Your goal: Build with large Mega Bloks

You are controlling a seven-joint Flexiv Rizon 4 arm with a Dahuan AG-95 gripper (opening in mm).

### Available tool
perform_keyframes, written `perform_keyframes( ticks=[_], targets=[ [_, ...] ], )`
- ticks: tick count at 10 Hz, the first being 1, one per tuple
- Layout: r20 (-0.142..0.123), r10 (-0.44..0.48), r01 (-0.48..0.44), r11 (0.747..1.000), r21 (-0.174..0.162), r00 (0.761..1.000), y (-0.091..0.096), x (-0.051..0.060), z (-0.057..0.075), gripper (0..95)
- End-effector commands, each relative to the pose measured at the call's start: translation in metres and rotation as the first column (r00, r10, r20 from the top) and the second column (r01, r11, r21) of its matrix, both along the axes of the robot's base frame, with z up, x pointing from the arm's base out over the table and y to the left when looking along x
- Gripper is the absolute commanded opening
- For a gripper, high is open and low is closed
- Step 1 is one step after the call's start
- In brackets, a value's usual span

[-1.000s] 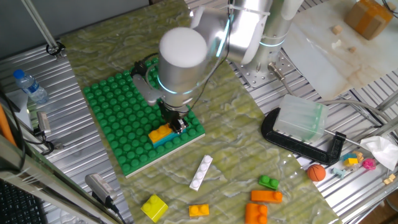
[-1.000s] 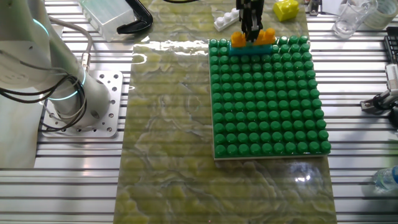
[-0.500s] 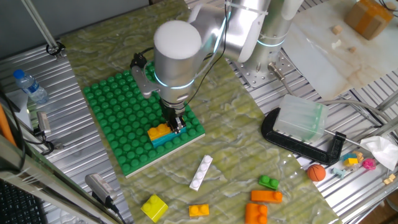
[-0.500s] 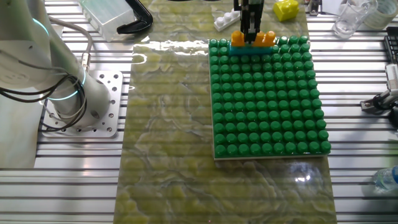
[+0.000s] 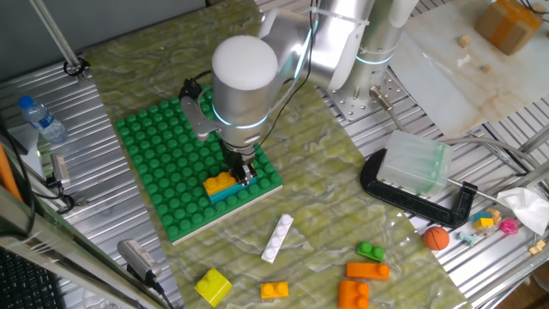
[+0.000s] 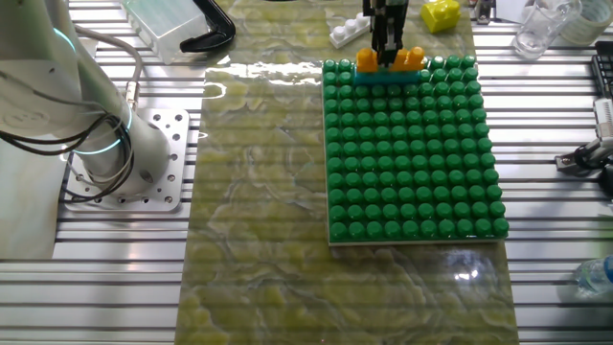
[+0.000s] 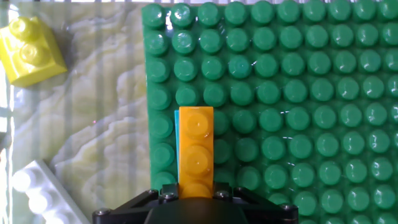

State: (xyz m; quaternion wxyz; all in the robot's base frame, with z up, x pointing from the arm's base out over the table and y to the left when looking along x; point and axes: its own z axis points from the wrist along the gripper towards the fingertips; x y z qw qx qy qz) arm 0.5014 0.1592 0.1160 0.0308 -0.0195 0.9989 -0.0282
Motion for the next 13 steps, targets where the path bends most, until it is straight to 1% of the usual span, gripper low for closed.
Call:
perform_keyframes(
  ticks=[1,3,4,6,8,10,11,12,13],
  targets=[
    [-0.006,-0.009,0.009,1.0,-0.002,1.0,0.002,0.001,-0.002,0.0],
    [-0.011,-0.007,0.007,1.0,-0.004,1.0,0.003,0.0,-0.002,0.0],
    [-0.016,-0.003,0.003,1.0,-0.01,1.0,0.003,-0.001,-0.002,0.0],
    [-0.017,-0.005,0.004,1.0,-0.009,1.0,0.005,-0.002,-0.008,0.0],
    [-0.018,0.008,-0.009,0.999,-0.038,1.0,0.004,0.0,-0.015,0.0],
    [-0.027,0.013,-0.014,0.998,-0.056,1.0,0.003,0.001,-0.018,0.0],
    [-0.025,0.007,-0.009,0.999,-0.045,1.0,0.002,0.002,-0.021,0.0],
    [-0.027,0.006,-0.007,0.999,-0.044,1.0,0.002,0.002,-0.022,0.0],
    [-0.03,0.005,-0.006,1.0,-0.025,1.0,0.001,0.002,-0.025,0.0]
  ],
)
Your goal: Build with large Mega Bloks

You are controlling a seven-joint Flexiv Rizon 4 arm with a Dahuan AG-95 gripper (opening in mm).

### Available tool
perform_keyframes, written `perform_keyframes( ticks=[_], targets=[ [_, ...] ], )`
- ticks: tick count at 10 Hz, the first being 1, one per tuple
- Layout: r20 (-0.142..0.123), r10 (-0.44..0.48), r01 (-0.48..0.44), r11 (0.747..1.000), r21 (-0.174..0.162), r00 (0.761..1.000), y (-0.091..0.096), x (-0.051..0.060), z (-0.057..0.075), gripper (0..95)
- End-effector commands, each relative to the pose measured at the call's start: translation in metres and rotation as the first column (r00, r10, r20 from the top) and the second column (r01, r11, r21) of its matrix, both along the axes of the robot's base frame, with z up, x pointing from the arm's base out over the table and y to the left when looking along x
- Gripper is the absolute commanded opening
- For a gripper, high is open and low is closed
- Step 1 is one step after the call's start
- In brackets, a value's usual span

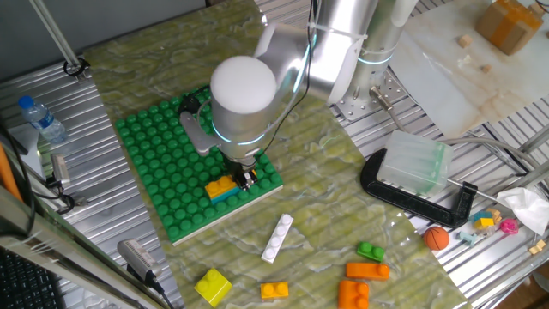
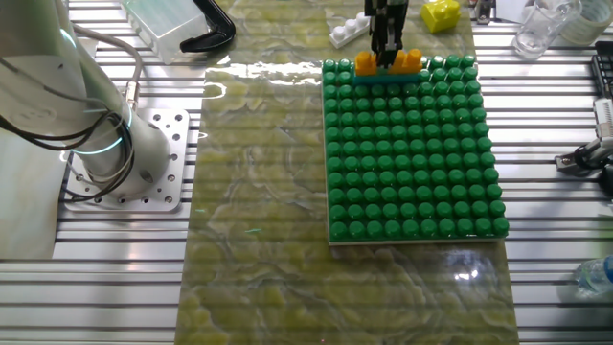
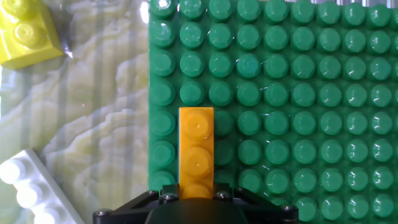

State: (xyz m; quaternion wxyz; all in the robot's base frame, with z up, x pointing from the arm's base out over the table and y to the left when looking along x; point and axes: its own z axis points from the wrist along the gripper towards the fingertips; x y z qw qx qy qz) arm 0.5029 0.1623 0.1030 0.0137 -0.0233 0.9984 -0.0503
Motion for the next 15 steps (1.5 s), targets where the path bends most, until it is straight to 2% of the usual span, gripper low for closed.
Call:
perform_keyframes(
  ticks=[1,2,4,7,8,9,11,13,15],
  targets=[
    [0.006,0.0,0.0,1.0,0.027,1.0,-0.003,0.001,-0.014,0.0],
    [0.006,-0.005,0.005,0.999,0.045,1.0,-0.004,0.002,-0.017,0.0],
    [0.001,-0.013,0.013,0.998,0.06,1.0,-0.002,0.004,-0.023,0.0],
    [0.011,-0.015,0.014,0.999,0.051,1.0,0.0,0.007,-0.036,0.0],
    [0.003,-0.019,0.018,0.999,0.049,1.0,-0.001,0.007,-0.039,0.0],
    [-0.001,-0.021,0.021,0.998,0.051,1.0,-0.002,0.007,-0.04,0.0],
    [0.009,-0.028,0.027,0.997,0.074,1.0,-0.001,0.008,-0.046,0.0],
    [0.009,-0.025,0.024,0.998,0.06,1.0,-0.001,0.009,-0.051,0.0],
    [0.012,-0.026,0.025,0.997,0.069,1.0,-0.002,0.01,-0.056,0.0]
  ],
)
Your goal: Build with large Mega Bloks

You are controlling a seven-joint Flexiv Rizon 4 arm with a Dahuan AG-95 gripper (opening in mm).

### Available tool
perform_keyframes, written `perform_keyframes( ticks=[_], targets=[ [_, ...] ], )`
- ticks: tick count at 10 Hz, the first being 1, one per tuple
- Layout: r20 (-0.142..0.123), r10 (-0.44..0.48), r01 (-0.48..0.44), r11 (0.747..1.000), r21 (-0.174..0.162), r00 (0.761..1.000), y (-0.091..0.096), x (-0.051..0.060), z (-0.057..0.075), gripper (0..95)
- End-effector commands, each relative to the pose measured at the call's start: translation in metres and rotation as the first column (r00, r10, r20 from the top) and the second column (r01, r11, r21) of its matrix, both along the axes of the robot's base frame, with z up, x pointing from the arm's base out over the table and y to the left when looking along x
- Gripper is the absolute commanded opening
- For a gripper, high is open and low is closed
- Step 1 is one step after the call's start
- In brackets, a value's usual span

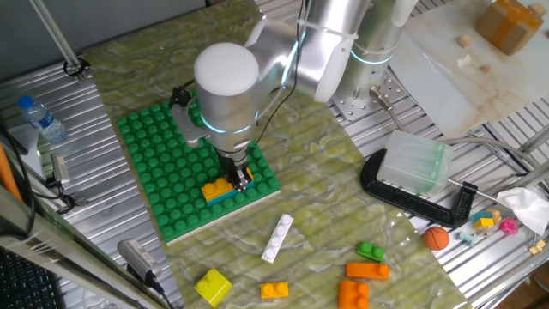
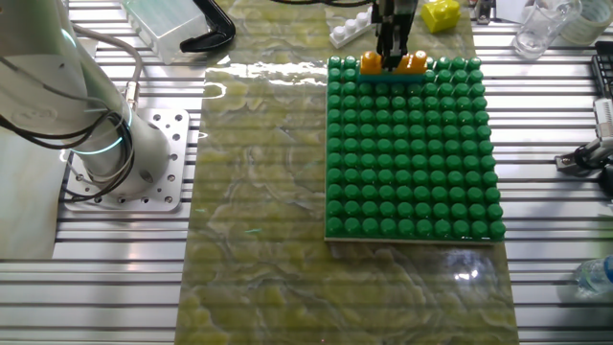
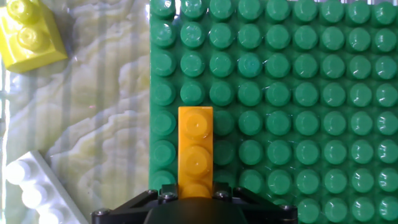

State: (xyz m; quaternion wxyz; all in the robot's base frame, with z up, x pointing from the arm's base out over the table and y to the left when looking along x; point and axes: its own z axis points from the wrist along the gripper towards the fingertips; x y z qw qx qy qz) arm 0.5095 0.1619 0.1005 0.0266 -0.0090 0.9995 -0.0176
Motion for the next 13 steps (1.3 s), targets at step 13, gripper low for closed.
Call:
perform_keyframes(
  ticks=[13],
  targets=[
    [0.009,0.009,-0.009,1.0,-0.028,1.0,-0.0003,0.0087,-0.0567,0.0]
  ],
)
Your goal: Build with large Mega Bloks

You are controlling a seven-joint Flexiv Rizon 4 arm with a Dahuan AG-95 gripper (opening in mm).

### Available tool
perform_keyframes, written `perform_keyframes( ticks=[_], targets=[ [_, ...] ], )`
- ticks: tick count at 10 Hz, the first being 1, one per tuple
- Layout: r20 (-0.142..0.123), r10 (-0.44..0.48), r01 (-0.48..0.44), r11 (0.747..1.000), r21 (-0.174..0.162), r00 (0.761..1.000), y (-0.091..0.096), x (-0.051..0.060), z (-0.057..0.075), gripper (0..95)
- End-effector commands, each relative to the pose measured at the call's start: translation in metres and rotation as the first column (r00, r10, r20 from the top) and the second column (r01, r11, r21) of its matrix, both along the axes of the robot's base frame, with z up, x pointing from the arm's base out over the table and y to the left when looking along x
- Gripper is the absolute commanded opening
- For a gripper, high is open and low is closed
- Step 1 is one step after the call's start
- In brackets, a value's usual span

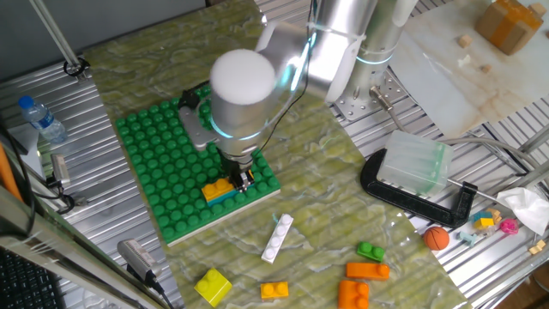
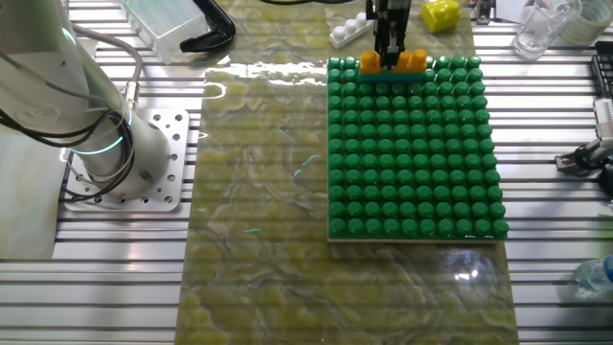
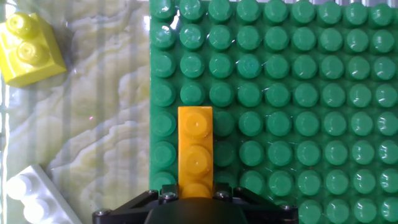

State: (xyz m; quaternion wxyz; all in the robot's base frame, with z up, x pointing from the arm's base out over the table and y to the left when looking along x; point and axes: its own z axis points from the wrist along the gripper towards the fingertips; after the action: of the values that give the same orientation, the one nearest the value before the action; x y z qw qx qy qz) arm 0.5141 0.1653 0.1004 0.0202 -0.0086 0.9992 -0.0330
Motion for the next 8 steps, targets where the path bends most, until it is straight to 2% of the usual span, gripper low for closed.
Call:
perform_keyframes(
  ticks=[1,2,4,5,7,8],
  targets=[
    [0.016,0.012,-0.012,1.0,-0.009,1.0,-0.004,0.004,-0.055,0.0],
    [0.003,0.012,-0.012,1.0,-0.01,1.0,-0.003,0.003,-0.05,0.0],
    [0.009,0.023,-0.023,1.0,0.0,1.0,-0.003,0.002,-0.044,0.0],
    [0.019,0.03,-0.03,0.999,0.019,0.999,-0.001,0.004,-0.038,19.0],
    [0.007,0.034,-0.034,0.999,0.005,0.999,0.0,0.003,-0.026,19.0],
    [0.0,0.045,-0.045,0.999,0.004,0.999,-0.002,0.001,-0.018,38.0]
  ],
)
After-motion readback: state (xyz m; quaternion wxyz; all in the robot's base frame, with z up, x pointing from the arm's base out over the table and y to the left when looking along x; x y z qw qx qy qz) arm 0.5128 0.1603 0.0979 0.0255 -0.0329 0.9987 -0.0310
